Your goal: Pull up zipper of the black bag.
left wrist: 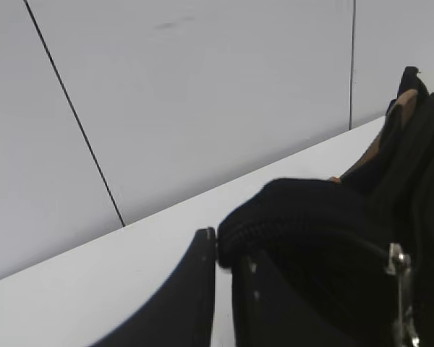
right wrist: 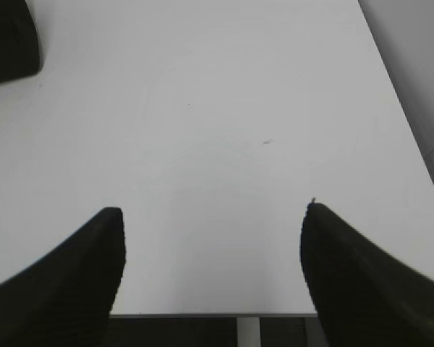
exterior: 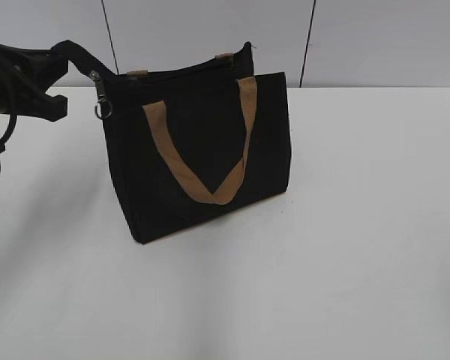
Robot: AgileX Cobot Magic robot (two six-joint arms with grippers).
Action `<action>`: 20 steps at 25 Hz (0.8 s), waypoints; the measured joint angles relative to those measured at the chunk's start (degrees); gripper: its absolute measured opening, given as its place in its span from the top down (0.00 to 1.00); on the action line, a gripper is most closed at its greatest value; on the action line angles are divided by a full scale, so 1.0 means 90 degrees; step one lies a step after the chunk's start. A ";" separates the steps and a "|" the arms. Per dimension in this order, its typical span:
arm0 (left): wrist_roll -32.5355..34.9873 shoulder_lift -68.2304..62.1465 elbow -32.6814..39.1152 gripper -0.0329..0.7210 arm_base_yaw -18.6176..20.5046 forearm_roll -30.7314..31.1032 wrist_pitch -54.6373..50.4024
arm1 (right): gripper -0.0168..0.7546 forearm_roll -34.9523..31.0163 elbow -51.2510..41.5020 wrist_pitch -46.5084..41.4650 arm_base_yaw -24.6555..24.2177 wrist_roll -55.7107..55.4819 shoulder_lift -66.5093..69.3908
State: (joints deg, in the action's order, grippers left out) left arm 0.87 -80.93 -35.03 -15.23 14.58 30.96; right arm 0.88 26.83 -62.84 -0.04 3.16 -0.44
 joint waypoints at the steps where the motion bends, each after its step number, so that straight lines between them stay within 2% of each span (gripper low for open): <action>1: 0.0000 0.0002 0.0000 0.92 0.0000 0.0000 0.0026 | 0.23 0.0000 0.0000 0.0015 0.0000 0.0052 0.0000; 7: 0.0000 0.0002 0.0000 0.92 -0.0006 0.0000 0.0164 | 0.23 -0.0158 0.0146 0.0630 0.0000 0.0675 0.0720; 11: 0.0000 0.0007 0.0000 0.92 -0.0006 0.0000 0.0248 | 0.23 -0.0762 0.0316 0.1305 0.0000 0.0891 0.1832; 15: 0.0000 0.0014 0.0000 0.92 -0.0012 0.0000 0.0319 | 0.23 -0.1835 0.0590 0.1956 0.0163 0.1809 0.2949; 20: 0.0000 0.0014 0.0000 0.92 -0.0018 0.0000 0.0325 | 0.23 -0.3652 0.1137 0.2569 0.0650 0.3915 0.4579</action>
State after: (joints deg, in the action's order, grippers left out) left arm 0.87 -80.81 -35.03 -15.39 14.58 33.89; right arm -31.98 37.06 -39.72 5.82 38.39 40.76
